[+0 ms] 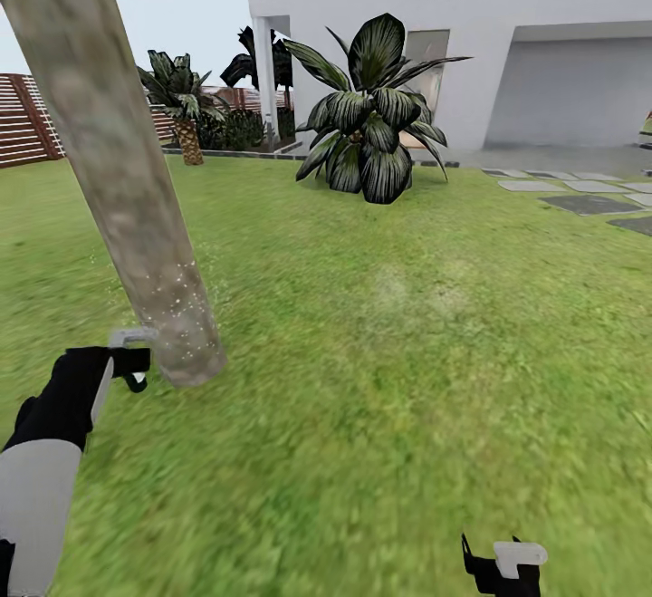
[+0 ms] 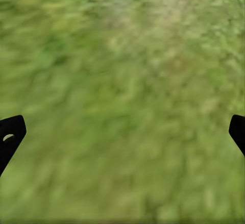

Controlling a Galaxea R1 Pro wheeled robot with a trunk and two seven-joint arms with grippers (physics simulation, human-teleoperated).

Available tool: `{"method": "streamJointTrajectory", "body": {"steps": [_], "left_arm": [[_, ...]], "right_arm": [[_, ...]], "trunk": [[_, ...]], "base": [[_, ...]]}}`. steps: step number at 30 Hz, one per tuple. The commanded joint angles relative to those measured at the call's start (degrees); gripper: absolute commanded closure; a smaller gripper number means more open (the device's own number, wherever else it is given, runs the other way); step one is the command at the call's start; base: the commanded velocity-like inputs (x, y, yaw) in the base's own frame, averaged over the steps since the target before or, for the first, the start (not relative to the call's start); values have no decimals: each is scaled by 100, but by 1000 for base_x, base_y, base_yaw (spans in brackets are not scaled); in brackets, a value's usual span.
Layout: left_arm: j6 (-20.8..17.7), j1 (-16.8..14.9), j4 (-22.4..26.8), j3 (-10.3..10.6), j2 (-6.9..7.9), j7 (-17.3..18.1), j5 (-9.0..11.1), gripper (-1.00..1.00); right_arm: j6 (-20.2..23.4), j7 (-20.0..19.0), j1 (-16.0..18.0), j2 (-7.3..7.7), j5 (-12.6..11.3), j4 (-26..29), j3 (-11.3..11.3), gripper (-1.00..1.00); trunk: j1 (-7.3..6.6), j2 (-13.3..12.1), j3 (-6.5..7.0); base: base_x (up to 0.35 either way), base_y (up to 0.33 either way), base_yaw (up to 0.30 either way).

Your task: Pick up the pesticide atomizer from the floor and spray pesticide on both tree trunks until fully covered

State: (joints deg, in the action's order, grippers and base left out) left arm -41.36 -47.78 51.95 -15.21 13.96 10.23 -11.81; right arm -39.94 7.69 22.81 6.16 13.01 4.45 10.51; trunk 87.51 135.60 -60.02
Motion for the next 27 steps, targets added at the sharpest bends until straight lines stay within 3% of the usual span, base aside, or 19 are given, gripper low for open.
{"method": "streamJointTrajectory", "body": {"steps": [1, 6, 9, 14, 18, 20, 23, 25, 27], "left_arm": [[-152, -48, 34, -10, 0, 200, -79, 100], [-660, -297, 120, -8, 53, 408, -101, 100], [-719, -301, 46, -6, 428, 446, -86, 100], [-653, -243, 19, 12, 712, 484, -130, 100], [-635, -194, 18, 18, 777, 494, -123, 100], [-589, 129, 22, 23, 773, 497, -109, 100], [-40, 537, 21, 102, 755, 530, -94, 100], [451, 754, -14, 236, 755, 776, -99, 100], [805, 959, -63, 382, 757, 1265, -109, 100]], "right_arm": [[-14, 31, 4, 0, 61, -6, 30, -100], [-14, 31, 4, 0, 61, -6, 30, -100], [-14, 31, 4, 0, 61, -6, 30, -100], [-14, 31, 4, 0, 61, -6, 30, -100], [-14, 31, 4, 0, 61, -6, 30, -100], [-13, 31, 4, 0, 61, -6, 30, -100], [-12, 29, 4, 0, 61, -7, 30, -100], [-7, 25, 4, -3, 61, -6, 30, -100], [2, 13, 4, -7, 67, -1, 20, -100]], "trunk": [[-1, 2, -5], [-1, 2, -5], [-1, 2, -5], [-1, 2, -5], [-1, 2, -5], [-1, 2, -5], [-1, 2, -5], [-1, 2, -5], [-1, 2, -5]], "base": [[0, 0, 0], [0, 0, 0], [0, 0, 0], [0, 0, 0], [0, 0, 0], [0, 0, 0], [0, 0, 0], [0, 0, 0], [0, 0, 0]]}}
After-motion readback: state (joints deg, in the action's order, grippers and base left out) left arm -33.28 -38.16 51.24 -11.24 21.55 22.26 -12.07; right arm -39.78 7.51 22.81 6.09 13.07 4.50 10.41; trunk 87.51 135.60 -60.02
